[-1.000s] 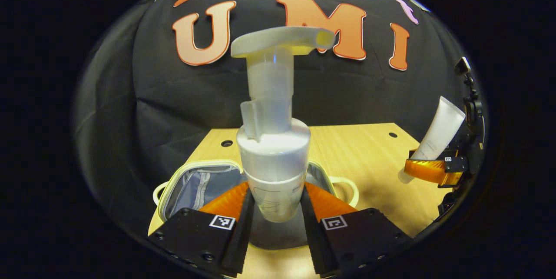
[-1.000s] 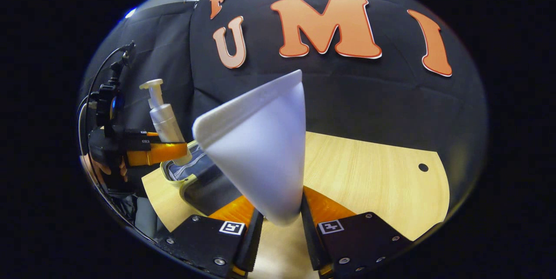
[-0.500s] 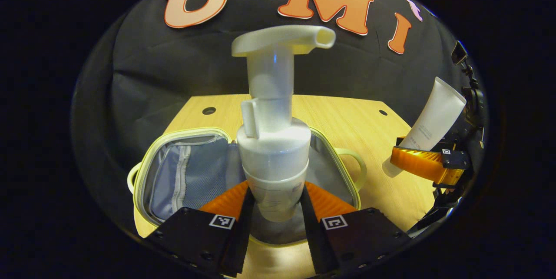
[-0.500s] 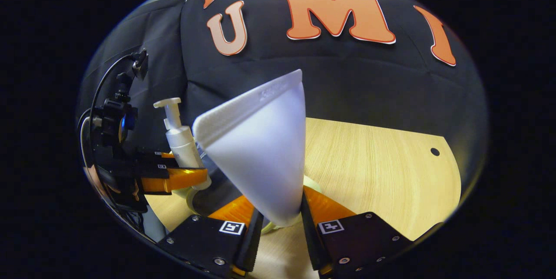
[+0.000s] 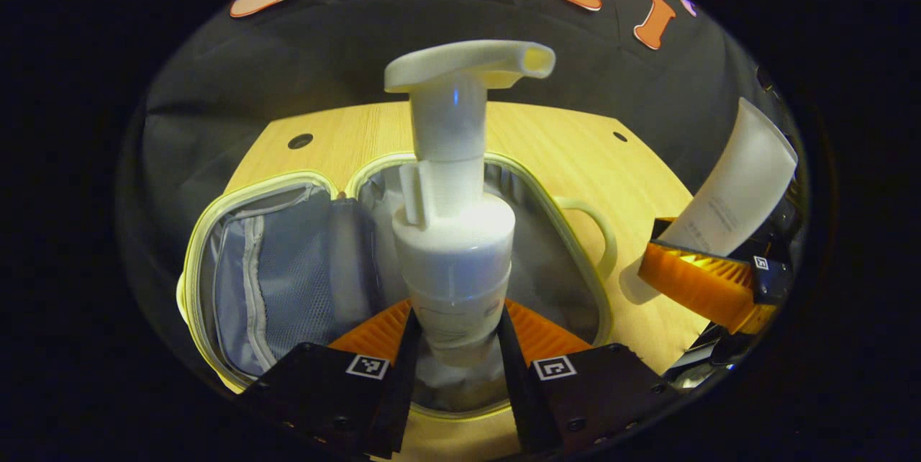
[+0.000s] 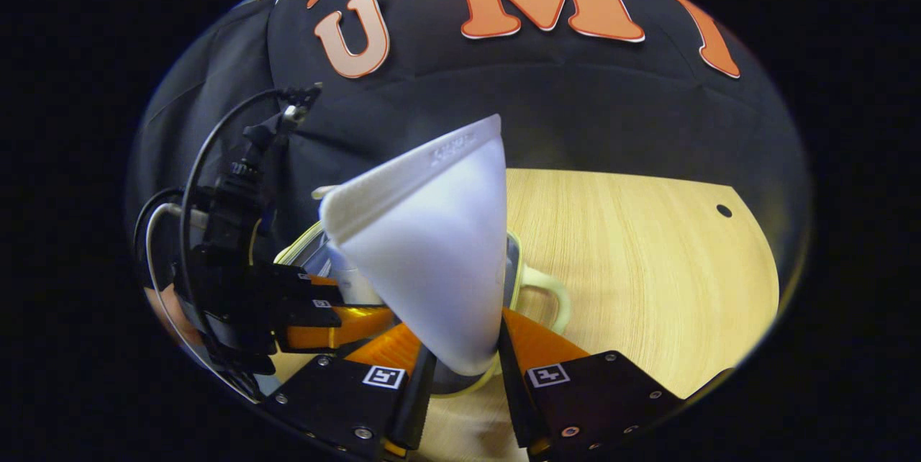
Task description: First open the suitcase, pack the skin care products into it, and then close the suitcase.
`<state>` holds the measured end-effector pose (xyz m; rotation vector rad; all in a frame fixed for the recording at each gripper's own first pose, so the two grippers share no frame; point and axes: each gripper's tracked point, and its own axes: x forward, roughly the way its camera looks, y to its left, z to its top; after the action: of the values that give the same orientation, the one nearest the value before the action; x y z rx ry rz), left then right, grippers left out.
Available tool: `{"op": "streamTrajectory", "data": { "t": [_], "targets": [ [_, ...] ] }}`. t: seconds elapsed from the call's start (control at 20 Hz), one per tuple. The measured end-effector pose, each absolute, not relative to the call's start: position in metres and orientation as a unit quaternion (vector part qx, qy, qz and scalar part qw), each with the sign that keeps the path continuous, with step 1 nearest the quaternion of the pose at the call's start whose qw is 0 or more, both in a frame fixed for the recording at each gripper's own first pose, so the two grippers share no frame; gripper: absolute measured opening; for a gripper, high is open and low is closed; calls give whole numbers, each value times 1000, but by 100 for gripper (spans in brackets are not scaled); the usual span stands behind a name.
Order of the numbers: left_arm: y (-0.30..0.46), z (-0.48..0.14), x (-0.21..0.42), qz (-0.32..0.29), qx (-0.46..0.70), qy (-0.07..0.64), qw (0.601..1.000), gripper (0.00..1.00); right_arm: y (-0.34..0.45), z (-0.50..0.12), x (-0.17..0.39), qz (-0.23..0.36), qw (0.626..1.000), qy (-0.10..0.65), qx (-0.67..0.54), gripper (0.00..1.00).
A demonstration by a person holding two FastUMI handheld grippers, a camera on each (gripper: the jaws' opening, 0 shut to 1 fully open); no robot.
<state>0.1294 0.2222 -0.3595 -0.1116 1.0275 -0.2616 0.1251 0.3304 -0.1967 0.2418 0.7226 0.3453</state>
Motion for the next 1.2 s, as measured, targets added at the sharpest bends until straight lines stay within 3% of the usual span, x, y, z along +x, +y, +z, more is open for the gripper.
{"op": "streamTrajectory", "data": {
  "t": [0.65, 0.7, 0.75, 0.9, 1.2],
  "targets": [
    [228, -413, 107, -22, -51, 643, 763, 58, 329, -225, 147, 200, 885, 393, 150, 48],
    [228, -414, 105, -15, -57, 645, 762, 58, 328, -225, 148, 201, 884, 396, 149, 53],
    [228, -416, 114, -12, -56, 633, 772, 58, 326, -226, 150, 200, 884, 396, 149, 48],
    [225, -407, 116, -19, -59, 623, 780, 61, 328, -232, 152, 208, 877, 404, 152, 47],
    [243, -367, 137, -11, -26, 536, 844, 70, 347, -239, 153, 227, 866, 423, 143, 48]
  ]
}}
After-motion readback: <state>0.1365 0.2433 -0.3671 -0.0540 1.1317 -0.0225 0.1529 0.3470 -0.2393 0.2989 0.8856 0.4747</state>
